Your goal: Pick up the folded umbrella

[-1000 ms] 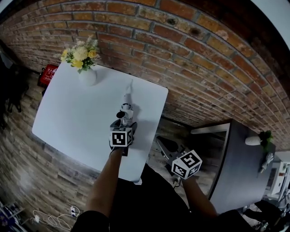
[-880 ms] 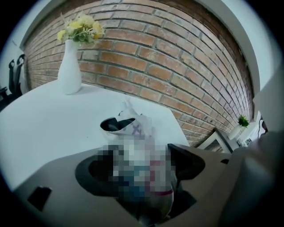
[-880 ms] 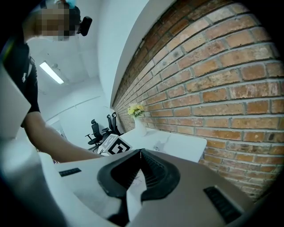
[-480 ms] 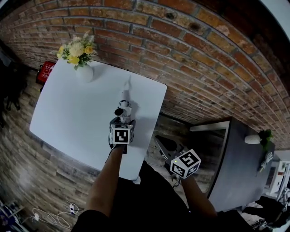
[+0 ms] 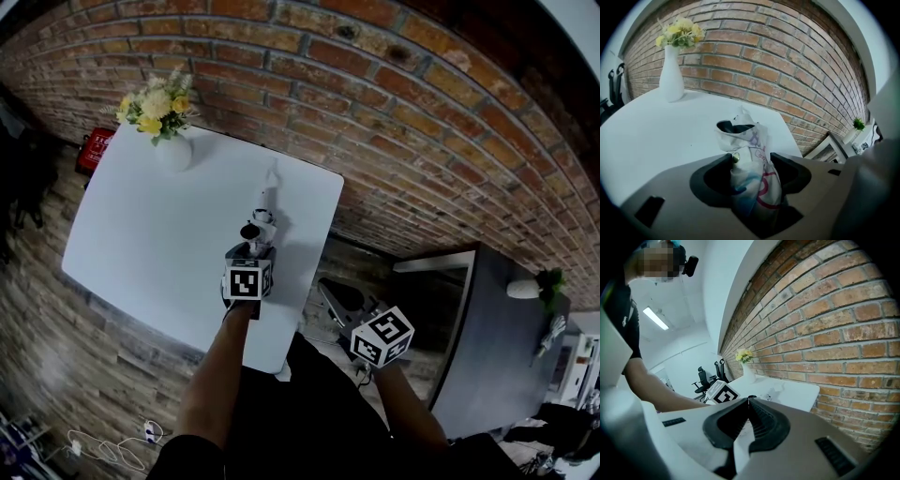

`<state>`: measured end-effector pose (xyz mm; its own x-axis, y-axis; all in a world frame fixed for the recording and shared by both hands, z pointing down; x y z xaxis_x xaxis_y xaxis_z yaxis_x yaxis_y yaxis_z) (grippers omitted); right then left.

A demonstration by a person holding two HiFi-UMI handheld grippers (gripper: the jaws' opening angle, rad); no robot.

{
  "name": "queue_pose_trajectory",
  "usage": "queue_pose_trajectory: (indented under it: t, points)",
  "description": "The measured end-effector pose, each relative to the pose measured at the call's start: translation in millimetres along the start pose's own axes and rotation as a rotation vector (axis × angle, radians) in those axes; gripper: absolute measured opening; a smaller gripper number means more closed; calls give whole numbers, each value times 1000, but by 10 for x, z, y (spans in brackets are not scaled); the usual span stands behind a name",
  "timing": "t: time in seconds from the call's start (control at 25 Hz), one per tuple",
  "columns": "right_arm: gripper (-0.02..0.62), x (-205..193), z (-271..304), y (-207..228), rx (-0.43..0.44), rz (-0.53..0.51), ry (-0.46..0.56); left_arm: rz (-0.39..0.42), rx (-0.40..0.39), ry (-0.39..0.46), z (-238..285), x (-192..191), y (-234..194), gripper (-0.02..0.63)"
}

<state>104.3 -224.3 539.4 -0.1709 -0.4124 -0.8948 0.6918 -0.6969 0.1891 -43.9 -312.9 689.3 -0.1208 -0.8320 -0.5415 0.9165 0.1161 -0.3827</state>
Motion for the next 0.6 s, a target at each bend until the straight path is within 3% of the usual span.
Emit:
queue_pose_trajectory:
  t: [0.36,0.6]
  points:
    - [21,42,23,8,6,5,16,21,-28,-25,-106,-70,14,249]
    - [21,64,61,4,16,7,25,-9,-72,18,-272,-47,7,247]
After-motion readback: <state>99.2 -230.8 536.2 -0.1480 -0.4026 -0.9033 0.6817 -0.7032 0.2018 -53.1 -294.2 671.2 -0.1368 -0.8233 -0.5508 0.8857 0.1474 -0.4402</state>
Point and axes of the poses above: the fingertips, and each gripper's own axes: z forward along the fingers, y to its right, x out of its top, the point moved 3 cm from there along -z, backward along the fingers, and after that the axes turned 11 degrees about -z, right-handed, at the moved point
